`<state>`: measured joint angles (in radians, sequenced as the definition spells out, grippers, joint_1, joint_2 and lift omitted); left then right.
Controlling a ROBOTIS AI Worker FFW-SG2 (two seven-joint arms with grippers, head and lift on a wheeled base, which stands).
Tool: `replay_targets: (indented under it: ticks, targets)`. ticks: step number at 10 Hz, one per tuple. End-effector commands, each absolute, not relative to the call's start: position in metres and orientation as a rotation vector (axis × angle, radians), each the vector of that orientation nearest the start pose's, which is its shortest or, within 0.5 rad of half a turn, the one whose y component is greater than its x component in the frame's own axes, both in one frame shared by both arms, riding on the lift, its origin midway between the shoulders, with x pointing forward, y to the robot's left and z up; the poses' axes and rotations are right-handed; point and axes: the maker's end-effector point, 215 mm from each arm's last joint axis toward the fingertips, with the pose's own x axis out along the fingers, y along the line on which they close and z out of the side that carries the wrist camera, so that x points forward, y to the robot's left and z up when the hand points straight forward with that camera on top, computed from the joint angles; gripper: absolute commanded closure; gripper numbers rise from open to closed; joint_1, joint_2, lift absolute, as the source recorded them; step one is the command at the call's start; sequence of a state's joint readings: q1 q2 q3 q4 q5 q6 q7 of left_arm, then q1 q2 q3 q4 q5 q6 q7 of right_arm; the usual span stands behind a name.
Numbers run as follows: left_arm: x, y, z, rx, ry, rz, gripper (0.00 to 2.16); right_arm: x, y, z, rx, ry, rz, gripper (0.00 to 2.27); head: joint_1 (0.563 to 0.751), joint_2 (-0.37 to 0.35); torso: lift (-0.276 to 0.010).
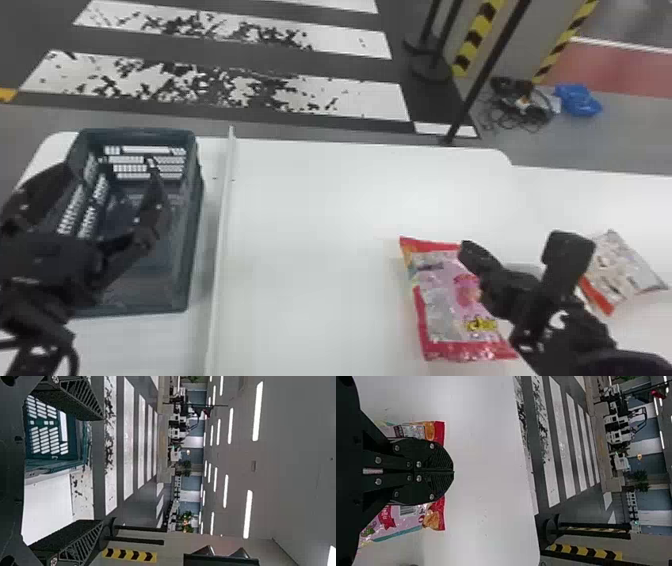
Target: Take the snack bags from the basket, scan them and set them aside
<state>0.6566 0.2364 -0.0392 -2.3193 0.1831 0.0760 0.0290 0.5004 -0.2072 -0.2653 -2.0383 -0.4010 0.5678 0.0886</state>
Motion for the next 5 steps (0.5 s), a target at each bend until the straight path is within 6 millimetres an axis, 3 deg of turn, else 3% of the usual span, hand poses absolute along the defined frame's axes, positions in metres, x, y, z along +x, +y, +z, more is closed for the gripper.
replay_targets:
  ticks: [1,3,5]
  targets:
    - [0.405,0.203,-0.279,-0.019,0.003,-0.163,0.07,0.401,-0.354,-0.482,0.150,0.552,-0.035,2.21,0.695,-0.196,-0.075]
    - [0.405,0.203,-0.276,-0.020,-0.004,-0.163,0.07,0.399,-0.354,-0.507,0.134,0.576,-0.040,2.21,0.695,-0.210,-0.075]
    - [0.404,0.202,-0.274,-0.019,-0.007,-0.165,0.07,0.396,-0.355,-0.519,0.126,0.587,-0.041,2.21,0.695,-0.213,-0.075]
